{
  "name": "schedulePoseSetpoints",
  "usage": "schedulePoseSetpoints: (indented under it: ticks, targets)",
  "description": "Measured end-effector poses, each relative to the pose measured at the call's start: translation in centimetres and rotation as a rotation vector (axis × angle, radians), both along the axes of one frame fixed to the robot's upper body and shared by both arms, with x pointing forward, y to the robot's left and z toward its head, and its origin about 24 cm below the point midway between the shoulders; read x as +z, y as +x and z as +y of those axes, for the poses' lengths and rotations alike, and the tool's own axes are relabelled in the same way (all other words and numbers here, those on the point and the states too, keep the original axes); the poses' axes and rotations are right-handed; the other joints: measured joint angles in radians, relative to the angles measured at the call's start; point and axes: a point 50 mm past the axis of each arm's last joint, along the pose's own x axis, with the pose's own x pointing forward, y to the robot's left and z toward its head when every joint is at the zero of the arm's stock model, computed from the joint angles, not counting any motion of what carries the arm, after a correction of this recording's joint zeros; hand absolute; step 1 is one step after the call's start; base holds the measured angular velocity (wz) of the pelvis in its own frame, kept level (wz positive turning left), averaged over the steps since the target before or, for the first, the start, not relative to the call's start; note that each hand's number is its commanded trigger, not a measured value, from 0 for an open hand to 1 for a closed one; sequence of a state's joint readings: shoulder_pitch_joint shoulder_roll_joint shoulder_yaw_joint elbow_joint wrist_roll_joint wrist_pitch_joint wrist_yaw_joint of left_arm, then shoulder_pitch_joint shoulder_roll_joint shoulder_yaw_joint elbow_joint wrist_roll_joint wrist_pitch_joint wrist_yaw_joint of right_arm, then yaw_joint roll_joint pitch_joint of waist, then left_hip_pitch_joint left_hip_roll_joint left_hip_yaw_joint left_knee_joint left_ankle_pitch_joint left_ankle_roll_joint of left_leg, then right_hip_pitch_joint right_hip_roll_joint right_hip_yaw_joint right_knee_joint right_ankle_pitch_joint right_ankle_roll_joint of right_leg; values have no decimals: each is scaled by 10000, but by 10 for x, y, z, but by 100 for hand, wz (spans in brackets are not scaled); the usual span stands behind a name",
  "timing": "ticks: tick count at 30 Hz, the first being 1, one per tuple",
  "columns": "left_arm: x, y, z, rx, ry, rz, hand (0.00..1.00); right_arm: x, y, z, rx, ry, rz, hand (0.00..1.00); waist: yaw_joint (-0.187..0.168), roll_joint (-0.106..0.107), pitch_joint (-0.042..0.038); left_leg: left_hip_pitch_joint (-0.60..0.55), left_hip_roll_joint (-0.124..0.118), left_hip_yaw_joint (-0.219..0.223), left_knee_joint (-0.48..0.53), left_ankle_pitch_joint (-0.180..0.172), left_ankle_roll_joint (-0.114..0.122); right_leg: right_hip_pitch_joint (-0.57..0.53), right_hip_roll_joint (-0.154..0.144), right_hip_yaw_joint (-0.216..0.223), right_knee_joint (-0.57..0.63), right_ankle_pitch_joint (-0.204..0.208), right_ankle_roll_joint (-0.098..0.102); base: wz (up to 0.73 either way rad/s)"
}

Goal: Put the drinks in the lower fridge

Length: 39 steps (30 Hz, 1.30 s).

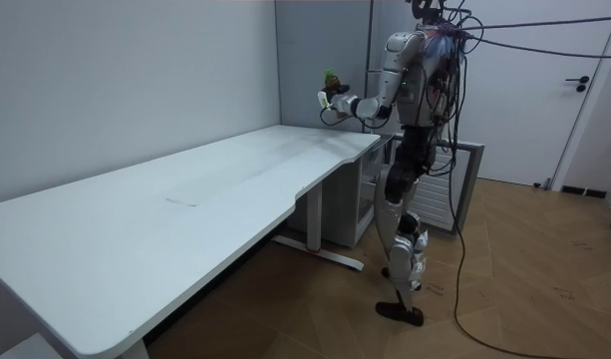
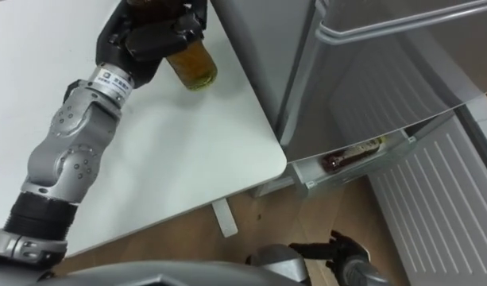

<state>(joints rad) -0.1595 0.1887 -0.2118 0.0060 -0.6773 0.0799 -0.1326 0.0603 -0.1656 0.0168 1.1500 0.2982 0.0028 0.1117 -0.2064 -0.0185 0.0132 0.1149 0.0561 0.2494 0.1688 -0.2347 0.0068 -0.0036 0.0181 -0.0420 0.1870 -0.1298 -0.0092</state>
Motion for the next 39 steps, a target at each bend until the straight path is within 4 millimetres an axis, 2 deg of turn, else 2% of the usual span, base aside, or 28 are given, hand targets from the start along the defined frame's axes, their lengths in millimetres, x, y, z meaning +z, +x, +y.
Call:
schedulePoseSetpoints:
  ticks: [5, 7, 11, 15, 17, 20, 28, 32, 39]
  targets:
    - [-7, -8, -19, -1018, -464, 430, 100, 4, 12, 3, 360, 24, -495, 0, 117, -32, -26, -34, -9, -5, 6, 0, 0, -96, -25, -3, 10, -1, 0, 1]
    - [-10, -12, -25, -1457, -602, 523, 100, 6, 16, 4, 539, 60, -627, 0, 174, -38, -100, -160, -7, 0, 34, 0, 0, -146, -31, -8, 23, 0, 0, -3]
    - [-18, -20, -30, -2099, -847, 838, 100, 14, 33, 7, 1698, 26, -1220, 0, 138, -62, -125, -185, 5, -2, 133, 0, 0, -205, -80, -26, 166, 0, -6, -1]
    - [-28, -30, -36, -2669, -763, 1217, 100, 28, 51, 7, 2410, 17, -2132, 0, 117, -78, -119, -197, -4, -3, 187, 0, 0, -159, -120, -106, 159, 0, -6, 5]
    - [-35, -37, -37, -3057, -902, 1632, 100, 37, 60, 10, 2788, 287, -2728, 0, 60, -182, -116, -181, -7, 4, 183, 0, 0, -124, -130, -159, 140, -4, -11, 6]
    - [-45, -46, -36, -3266, -997, 2163, 100, 45, 64, 12, 3242, 713, -3019, 0, 75, -312, -121, -177, -10, 42, 188, 1, 1, -151, -133, -145, 174, -5, -12, 0]
    - [-57, -58, -31, -4075, -714, 2634, 100, 68, 79, 17, 4565, 1983, -3818, 0, 50, -389, -103, -257, 0, 151, 292, 0, 1, -337, -155, -122, 250, -3, -18, -2]
    - [-67, -63, -29, -4447, -763, 3042, 100, 74, 80, 16, 5184, 2451, -3753, 0, 55, -590, -3, -272, 4, 180, 305, 1, 1, -410, -137, -99, 408, -30, -50, -2]
    - [-81, -68, -30, -4594, -644, 3648, 100, 80, 79, 20, 5816, 3029, -3743, 0, -23, -783, -40, -447, 12, 195, 361, 0, 2, -586, -136, -67, 386, -28, -53, -1]
